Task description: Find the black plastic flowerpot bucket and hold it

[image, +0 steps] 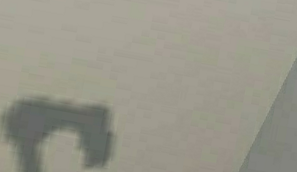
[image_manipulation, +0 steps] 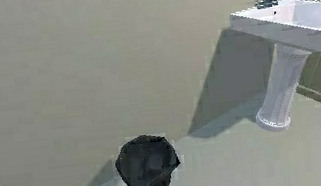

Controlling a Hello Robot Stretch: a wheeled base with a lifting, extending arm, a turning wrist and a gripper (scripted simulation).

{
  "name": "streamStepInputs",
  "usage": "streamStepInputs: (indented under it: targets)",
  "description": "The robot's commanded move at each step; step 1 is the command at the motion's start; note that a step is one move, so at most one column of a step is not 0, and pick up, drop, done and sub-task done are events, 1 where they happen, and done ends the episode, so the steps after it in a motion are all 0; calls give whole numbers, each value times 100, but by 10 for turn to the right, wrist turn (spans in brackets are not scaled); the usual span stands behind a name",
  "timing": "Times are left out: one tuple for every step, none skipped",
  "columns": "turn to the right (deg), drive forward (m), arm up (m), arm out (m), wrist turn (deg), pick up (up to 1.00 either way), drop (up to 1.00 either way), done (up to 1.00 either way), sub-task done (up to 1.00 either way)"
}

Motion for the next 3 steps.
streamStepInputs:
  targets:
    - [0,0,0,44,0,0,0,0,0]
    - [0,0,0,0,450,0,0,0,0]
    - [0,0,0,0,450,0,0,0,0]
